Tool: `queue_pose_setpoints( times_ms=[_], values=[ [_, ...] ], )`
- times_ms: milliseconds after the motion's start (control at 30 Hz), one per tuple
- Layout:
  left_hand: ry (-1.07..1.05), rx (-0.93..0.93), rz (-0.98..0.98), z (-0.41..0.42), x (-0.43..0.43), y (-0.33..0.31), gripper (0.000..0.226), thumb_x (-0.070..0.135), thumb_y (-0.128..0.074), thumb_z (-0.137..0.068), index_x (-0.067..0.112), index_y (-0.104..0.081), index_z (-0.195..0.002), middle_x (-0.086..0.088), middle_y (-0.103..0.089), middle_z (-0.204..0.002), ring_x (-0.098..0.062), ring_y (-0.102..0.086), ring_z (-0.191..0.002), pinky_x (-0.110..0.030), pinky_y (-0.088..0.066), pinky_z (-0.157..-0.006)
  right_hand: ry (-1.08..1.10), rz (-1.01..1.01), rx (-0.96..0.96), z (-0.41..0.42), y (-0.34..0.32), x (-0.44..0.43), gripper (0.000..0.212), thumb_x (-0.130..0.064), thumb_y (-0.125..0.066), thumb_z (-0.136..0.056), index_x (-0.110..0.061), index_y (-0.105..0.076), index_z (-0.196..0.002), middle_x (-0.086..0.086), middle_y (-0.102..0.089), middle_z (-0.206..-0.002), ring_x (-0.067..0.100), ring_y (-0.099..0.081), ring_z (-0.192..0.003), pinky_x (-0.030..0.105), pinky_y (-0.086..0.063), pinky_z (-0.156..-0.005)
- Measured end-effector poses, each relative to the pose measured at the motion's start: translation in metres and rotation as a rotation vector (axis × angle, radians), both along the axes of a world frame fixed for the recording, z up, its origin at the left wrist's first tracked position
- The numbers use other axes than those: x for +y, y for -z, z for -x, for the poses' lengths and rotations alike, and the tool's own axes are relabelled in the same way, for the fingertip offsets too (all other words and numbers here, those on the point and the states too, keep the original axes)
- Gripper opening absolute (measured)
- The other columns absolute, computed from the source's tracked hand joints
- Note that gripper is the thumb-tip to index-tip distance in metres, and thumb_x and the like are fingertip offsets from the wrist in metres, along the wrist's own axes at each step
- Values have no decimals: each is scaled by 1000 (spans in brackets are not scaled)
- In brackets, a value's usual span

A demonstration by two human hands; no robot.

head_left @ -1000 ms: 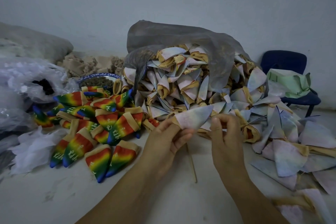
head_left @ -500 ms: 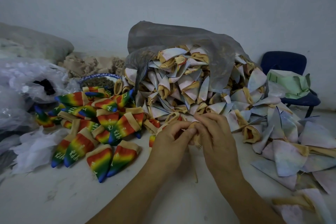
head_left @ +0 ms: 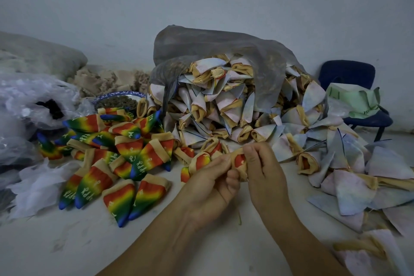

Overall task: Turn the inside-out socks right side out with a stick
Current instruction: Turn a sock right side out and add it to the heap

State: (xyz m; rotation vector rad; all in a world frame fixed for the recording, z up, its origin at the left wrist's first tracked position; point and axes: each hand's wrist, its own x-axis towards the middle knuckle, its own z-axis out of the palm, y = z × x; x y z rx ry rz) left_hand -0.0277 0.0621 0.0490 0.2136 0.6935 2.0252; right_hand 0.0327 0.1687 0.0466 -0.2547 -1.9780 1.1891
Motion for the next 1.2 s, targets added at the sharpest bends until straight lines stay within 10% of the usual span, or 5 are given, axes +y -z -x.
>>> queue_pose_setpoints(
  times_ms=[300,667,933,1200],
  values=[
    [8,320,133,1,-2,2,48,24,-62,-89,-10,-56,-122,-5,-43,-67,-5,-35,-49,-17,-29,-47,-173,282,-13,1,5,0,22,-51,-55,-78,-32,-57,-88,-10,-65,-78,2,-62,-69,12,-48,-57],
    [-319,398,161,5,0,2,23,27,-57,-87,9,-72,-88,-6,-63,-80,-8,-49,-64,-30,-41,-77,-85,29,-82,3,9,-8,16,-62,-51,-77,-57,-47,-91,-15,-56,-97,0,-57,-84,11,-48,-66],
    [-479,508,323,5,-1,4,29,46,-65,-75,20,-74,-83,-1,-56,-61,-7,-54,-59,-23,-47,-61,-100,105,-96,1,6,-16,12,-57,-47,-82,-49,-54,-86,-20,-64,-87,-6,-61,-82,7,-47,-62],
    [-533,624,347,-1,3,5,16,41,-67,-81,29,-77,-81,0,-75,-90,-12,-71,-90,-20,-53,-73,17,13,-197,5,9,-14,12,-27,-50,-94,-26,-58,-85,-3,-61,-71,8,-56,-68,15,-42,-53]
  ],
)
